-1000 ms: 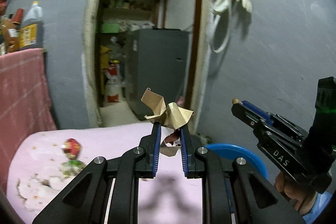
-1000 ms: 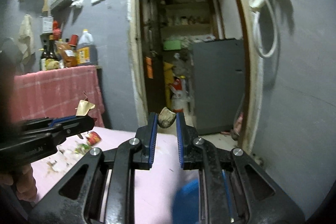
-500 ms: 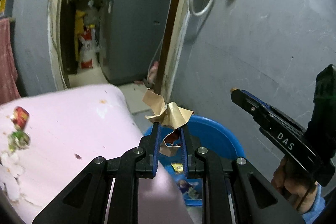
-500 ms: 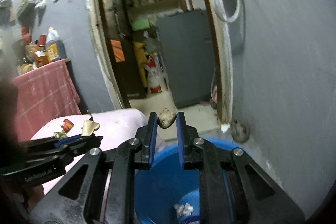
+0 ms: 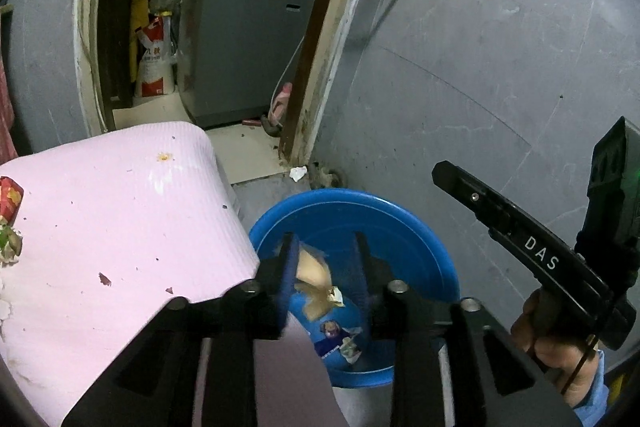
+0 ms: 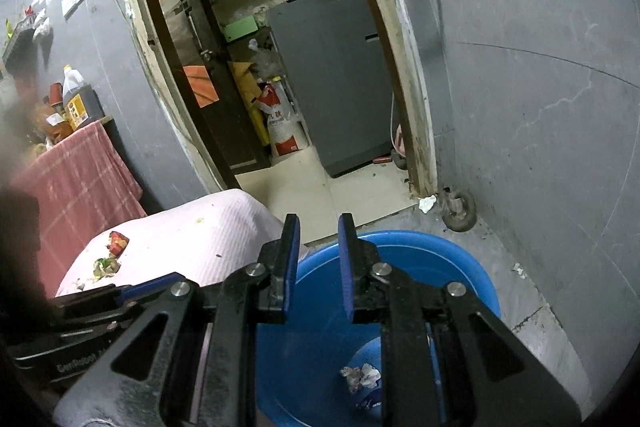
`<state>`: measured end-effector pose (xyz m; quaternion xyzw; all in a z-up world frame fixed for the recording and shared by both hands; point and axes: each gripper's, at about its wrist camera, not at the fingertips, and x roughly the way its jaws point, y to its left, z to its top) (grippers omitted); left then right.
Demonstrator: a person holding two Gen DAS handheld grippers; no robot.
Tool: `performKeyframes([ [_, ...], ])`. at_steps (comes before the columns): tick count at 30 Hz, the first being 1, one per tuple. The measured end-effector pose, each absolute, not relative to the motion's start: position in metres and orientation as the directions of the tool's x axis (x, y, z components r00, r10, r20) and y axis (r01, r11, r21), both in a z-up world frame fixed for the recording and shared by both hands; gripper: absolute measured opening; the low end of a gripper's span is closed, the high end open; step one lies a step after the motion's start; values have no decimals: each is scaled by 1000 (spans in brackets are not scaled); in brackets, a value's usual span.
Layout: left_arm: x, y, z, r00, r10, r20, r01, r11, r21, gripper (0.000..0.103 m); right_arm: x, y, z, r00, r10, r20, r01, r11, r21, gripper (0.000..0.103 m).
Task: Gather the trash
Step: 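Carry both items over the blue basin and open both tools to drop them, then move both open tools back toward the pink cushion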
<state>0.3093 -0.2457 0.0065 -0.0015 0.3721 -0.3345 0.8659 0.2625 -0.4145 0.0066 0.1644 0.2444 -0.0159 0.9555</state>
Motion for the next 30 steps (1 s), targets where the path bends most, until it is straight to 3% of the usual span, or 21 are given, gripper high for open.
performKeyframes([
  [4, 307, -239, 9, 519, -577, -630, 568, 784, -251, 31, 264, -413, 8, 883, 44, -466, 116, 944, 308, 25],
  [6, 307, -232, 12, 542, -570, -618, 553, 795, -248, 33, 263, -413, 11, 892, 39, -451, 115, 944, 309, 34],
  [10, 303, -214, 23, 613, -539, -578, 512, 828, -230, 48, 262, -405, 19, 913, 40, -407, 97, 946, 310, 46],
  [15, 298, -182, 38, 714, -478, -512, 446, 874, -194, 64, 260, -386, 33, 941, 44, -334, 60, 954, 293, 71],
  [18, 294, -156, 47, 778, -425, -462, 389, 904, -177, 80, 259, -372, 40, 957, 57, -283, 27, 958, 285, 84],
  [23, 284, -114, 57, 854, -346, -388, 300, 937, -176, 96, 256, -345, 50, 974, 79, -211, -24, 967, 254, 100],
  [30, 275, -61, 68, 918, -242, -313, 198, 966, -166, 99, 253, -302, 59, 985, 118, -126, -92, 977, 194, 103],
])
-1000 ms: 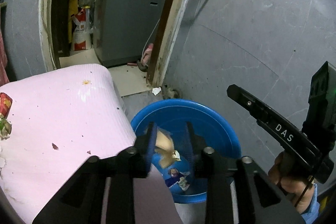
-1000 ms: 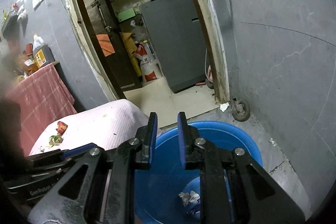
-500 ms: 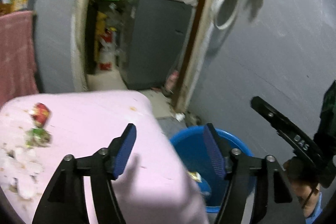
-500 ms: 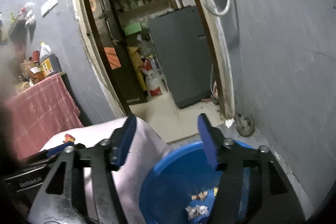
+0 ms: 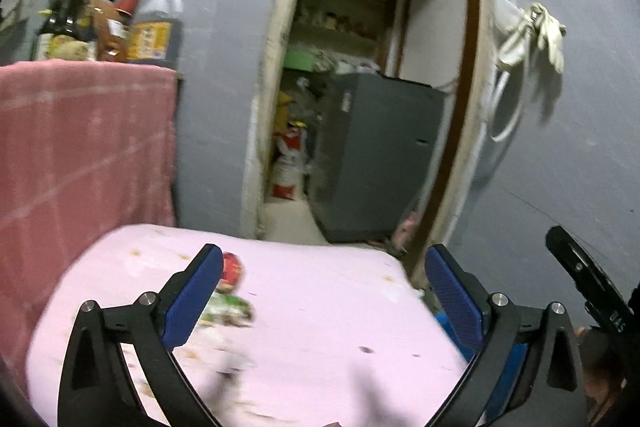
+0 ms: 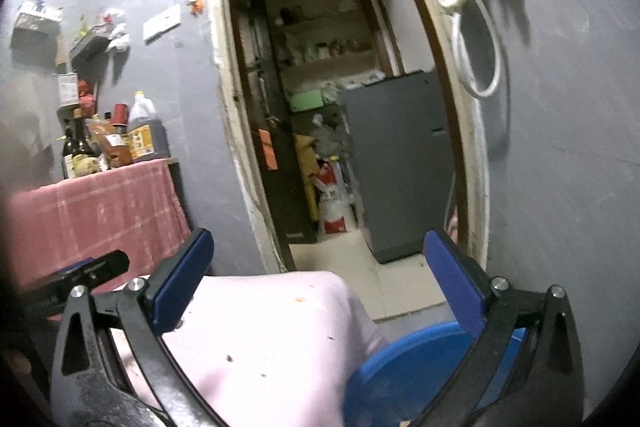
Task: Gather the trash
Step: 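Move both open tools back toward the pink cushion, then grasp the green-white wrapper with the left tool while the right tool grasps a brown bit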
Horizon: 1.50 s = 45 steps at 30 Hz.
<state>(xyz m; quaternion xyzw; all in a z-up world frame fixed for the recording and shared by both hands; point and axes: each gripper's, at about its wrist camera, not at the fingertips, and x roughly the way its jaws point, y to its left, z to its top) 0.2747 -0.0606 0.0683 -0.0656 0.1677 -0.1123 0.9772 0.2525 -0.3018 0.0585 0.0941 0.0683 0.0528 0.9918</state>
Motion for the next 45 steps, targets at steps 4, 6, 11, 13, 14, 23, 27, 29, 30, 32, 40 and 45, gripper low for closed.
performKeyframes([
  [4, 274, -35, 68, 936, -180, -303, 135, 978, -162, 100, 256, -274, 61, 982, 153, -111, -137, 980, 142, 103],
  [6, 271, -22, 65, 942, -148, -301, 103, 982, -161, 100, 259, -262, 62, 978, 179, -106, -165, 978, 129, 103],
  [11, 269, 8, 59, 947, -87, -308, 41, 987, -155, 100, 268, -234, 58, 962, 244, -125, -230, 966, 118, 103],
  [13, 270, 20, 57, 947, -67, -314, 18, 987, -158, 100, 272, -226, 55, 954, 267, -138, -252, 961, 117, 103],
  [14, 270, 27, 55, 946, -53, -319, 1, 987, -164, 100, 274, -222, 53, 950, 277, -145, -262, 958, 115, 103],
  [23, 273, 69, 40, 932, -6, -364, -69, 979, -192, 100, 294, -200, 41, 907, 352, -231, -335, 936, 109, 103],
  [27, 278, 74, 34, 923, 2, -385, -73, 983, -170, 100, 312, -187, 33, 875, 366, -317, -357, 930, 88, 103],
  [29, 283, 74, 30, 915, -4, -404, -68, 984, -163, 100, 319, -183, 28, 859, 374, -349, -368, 926, 87, 103],
  [30, 286, 73, 28, 909, -5, -417, -66, 986, -156, 100, 324, -180, 26, 852, 371, -369, -369, 926, 80, 103],
  [32, 290, 72, 24, 897, -2, -442, -70, 987, -145, 100, 332, -173, 22, 837, 372, -400, -380, 923, 62, 103],
  [40, 310, 68, 10, 852, -50, -521, -29, 989, -142, 99, 365, -162, 14, 772, 414, -482, -433, 898, 77, 102],
  [45, 326, 61, 5, 806, -122, -579, 30, 986, -167, 85, 390, -158, 1, 691, 442, -573, -451, 882, 137, 85],
])
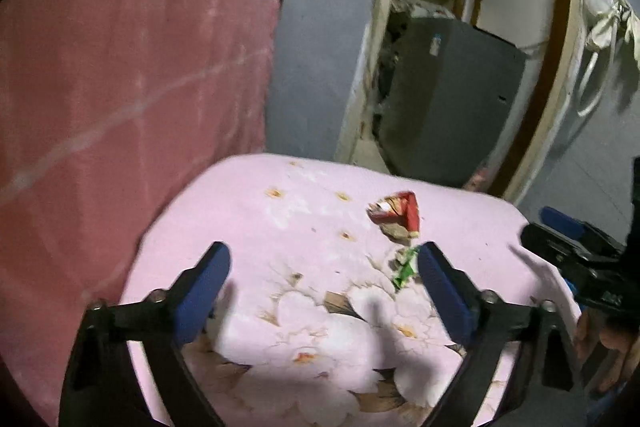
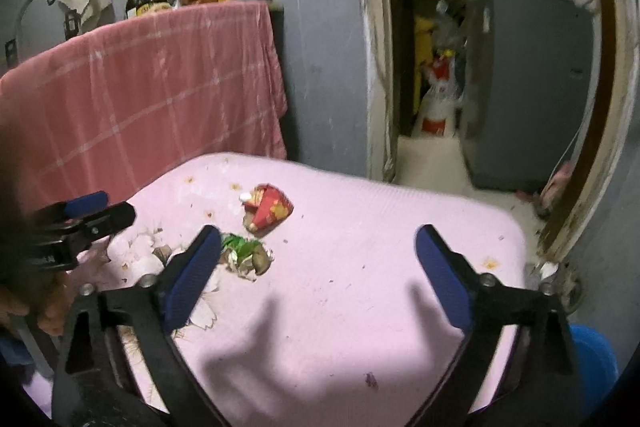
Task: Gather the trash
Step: 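Grasp the green-white wrapper with the left tool while the right tool grasps a brown bit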
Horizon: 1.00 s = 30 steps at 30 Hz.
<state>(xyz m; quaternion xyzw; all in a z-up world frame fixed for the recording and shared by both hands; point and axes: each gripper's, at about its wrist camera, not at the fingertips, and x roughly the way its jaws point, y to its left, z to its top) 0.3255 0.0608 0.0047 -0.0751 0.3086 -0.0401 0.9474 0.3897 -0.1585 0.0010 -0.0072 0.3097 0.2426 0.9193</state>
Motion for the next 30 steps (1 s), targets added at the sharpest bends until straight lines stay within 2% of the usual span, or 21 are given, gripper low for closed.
performKeyframes([
  [5, 339, 47, -4, 744, -198, -639, 105, 978, -181, 64, 401, -160, -10, 638, 455, -621, -443, 877, 187, 71],
  [12, 353, 17, -15, 667, -263, -698, 218, 964, -154, 53, 411, -165, -17, 612, 447, -652, -408, 885, 223, 68],
  [17, 367, 5, -24, 611, -283, -739, 236, 956, -171, 25, 414, -165, -20, 594, 453, -665, -406, 882, 238, 66],
  [22, 367, 8, -24, 607, -294, -738, 227, 955, -194, 6, 415, -157, -21, 577, 455, -678, -428, 876, 224, 62],
  [27, 368, 19, -23, 616, -285, -734, 172, 958, -228, 5, 414, -145, -23, 553, 457, -697, -463, 864, 200, 48],
  [30, 364, 27, -20, 629, -268, -730, 150, 963, -224, 4, 413, -130, -26, 521, 457, -721, -501, 847, 175, 43],
])
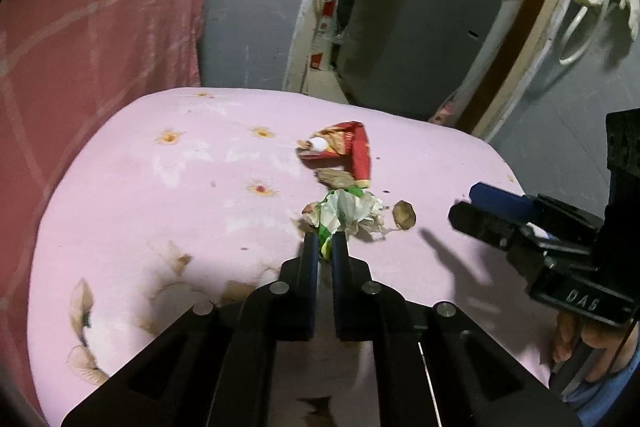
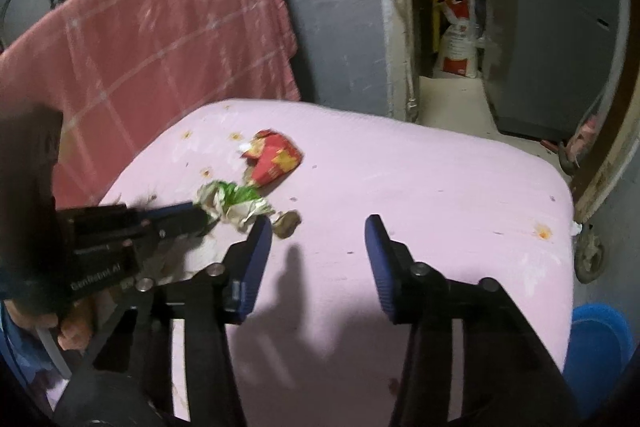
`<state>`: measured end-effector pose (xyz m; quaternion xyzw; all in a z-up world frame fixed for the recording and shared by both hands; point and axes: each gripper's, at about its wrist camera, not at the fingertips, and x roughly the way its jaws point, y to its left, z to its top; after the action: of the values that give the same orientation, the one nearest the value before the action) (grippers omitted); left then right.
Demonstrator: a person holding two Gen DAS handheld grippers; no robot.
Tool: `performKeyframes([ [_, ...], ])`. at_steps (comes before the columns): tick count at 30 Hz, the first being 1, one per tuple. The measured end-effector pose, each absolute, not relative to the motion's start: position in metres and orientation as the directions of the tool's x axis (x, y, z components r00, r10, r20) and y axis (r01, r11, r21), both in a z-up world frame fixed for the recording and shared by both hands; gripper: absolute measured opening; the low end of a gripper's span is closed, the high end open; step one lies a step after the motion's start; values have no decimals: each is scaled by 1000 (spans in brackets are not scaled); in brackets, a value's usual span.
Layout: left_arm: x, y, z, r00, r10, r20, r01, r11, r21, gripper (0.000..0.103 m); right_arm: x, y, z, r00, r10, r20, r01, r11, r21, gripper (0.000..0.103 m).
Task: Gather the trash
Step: 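Grasp the green-white wrapper with the left tool while the right tool grasps a brown bit, then lift the green-white wrapper with the left tool while the right tool lifts the brown bit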
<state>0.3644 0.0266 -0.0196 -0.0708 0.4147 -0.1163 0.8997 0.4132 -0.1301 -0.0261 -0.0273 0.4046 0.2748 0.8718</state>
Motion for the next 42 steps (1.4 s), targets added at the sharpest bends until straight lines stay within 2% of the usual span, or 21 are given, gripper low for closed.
performKeyframes([
  [8, 362, 45, -19, 646, -229, -728, 90, 970, -226, 1, 418, -96, -40, 455, 417, -786, -559, 822, 113, 33],
  [13, 359, 46, -21, 652, -230, -723, 89, 970, -228, 0, 423, -87, -44, 439, 403, -803, -571, 815, 97, 19],
  [14, 359, 46, -21, 654, -230, -721, 90, 970, -228, 0, 423, -88, -44, 437, 407, -802, -573, 813, 100, 12],
  [20, 348, 44, -16, 685, -234, -690, 107, 969, -223, 0, 417, -96, -36, 484, 425, -765, -564, 820, 99, 11],
  [25, 337, 40, -3, 730, -233, -643, 118, 969, -218, 0, 395, -111, -13, 598, 459, -657, -548, 832, 82, 11],
  [32, 311, 18, 31, 832, -239, -500, 161, 968, -194, 0, 353, -148, 18, 752, 469, -463, -494, 866, 75, 11],
  [38, 291, -19, 54, 885, -254, -391, 203, 965, -168, 0, 313, -193, 45, 857, 408, -313, -406, 911, 76, 11],
  [42, 281, -48, 62, 888, -296, -352, 252, 953, -167, 0, 287, -218, 62, 908, 348, -232, -341, 937, 73, 11],
])
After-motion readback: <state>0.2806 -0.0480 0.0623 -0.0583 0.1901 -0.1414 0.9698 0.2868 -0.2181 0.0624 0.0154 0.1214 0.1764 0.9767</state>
